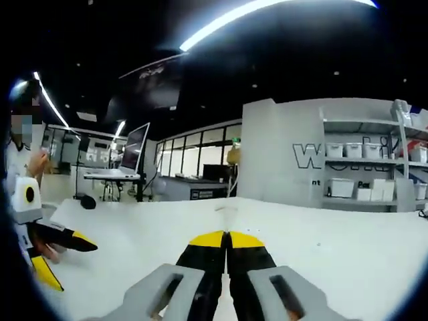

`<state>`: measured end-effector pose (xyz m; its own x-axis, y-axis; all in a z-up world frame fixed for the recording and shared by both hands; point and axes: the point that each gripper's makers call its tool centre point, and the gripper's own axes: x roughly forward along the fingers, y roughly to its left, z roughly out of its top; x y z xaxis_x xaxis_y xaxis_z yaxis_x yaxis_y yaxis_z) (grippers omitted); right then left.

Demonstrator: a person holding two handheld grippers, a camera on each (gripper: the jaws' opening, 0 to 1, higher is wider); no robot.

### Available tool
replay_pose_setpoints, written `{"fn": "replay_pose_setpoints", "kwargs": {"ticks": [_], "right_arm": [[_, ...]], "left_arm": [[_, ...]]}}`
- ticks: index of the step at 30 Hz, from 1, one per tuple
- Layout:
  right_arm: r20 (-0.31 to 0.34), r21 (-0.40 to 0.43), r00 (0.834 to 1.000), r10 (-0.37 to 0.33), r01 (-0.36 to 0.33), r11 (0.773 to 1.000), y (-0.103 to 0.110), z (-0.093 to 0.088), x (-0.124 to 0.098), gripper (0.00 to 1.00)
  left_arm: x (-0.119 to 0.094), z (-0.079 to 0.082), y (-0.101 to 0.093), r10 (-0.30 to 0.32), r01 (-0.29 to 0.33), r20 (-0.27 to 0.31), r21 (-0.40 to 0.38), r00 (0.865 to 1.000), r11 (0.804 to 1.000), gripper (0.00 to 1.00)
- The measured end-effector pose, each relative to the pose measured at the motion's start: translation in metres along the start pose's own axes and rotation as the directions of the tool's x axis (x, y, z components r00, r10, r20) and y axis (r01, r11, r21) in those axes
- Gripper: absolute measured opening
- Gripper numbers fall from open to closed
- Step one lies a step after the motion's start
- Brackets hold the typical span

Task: Open the resealable bag by pulling the two sides of the seal apart until the entire bag opening is separated and visibly accessible.

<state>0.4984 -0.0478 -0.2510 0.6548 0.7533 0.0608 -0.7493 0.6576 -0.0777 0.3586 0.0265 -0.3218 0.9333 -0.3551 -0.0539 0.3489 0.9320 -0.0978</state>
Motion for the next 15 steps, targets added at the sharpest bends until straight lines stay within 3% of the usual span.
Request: {"fn": "replay_pose_setpoints", "kwargs": {"ticks": [15], "right_arm": [[0.015, 0.037, 0.999, 0.035, -0.036, 0.999, 0.02, 0.0, -0.015, 0.0]], "left_arm": [[-0.001, 0.0, -0.001, -0.002, 0.002, 0.002, -0.007, 1.0, 1.0, 0.73]]}}
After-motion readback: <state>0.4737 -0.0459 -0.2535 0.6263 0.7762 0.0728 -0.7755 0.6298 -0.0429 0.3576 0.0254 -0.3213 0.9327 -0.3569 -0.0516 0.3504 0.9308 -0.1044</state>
